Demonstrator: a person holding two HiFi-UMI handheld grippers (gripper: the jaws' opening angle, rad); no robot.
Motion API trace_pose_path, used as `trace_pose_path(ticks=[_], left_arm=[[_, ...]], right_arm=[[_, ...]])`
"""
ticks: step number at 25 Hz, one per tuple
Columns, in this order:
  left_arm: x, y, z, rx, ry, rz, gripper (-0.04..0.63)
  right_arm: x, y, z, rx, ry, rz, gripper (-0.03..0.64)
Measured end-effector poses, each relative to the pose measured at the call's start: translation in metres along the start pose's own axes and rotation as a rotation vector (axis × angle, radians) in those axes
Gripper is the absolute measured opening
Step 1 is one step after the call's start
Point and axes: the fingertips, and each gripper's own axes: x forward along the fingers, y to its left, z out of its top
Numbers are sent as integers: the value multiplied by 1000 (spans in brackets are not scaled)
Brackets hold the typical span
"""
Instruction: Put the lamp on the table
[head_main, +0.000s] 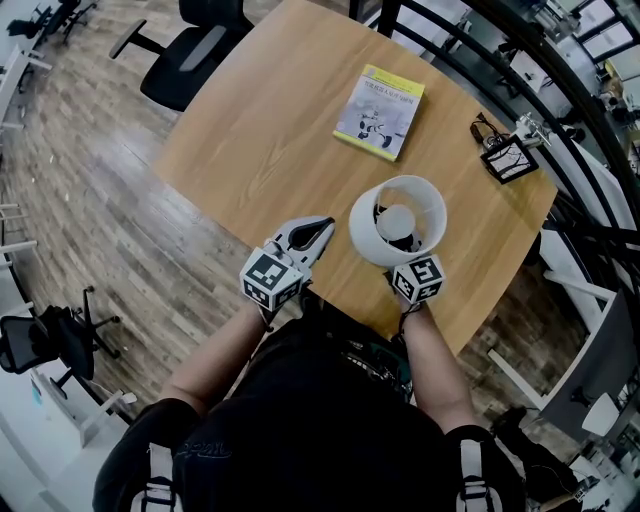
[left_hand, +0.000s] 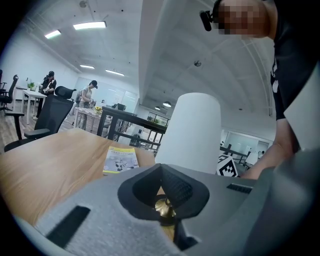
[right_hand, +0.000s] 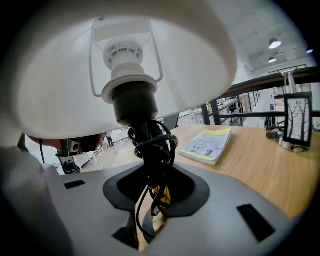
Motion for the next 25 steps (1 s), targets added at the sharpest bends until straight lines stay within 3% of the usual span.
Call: trace_pose_path(ticks=[9, 25], left_arm=[[-14, -4, 3, 16, 0, -1, 9], [-59, -35, 9, 51, -44, -15, 9]], right_arm=[[-9, 0, -12, -5, 0, -8, 114], [-52, 9, -24, 13, 17, -158, 127]])
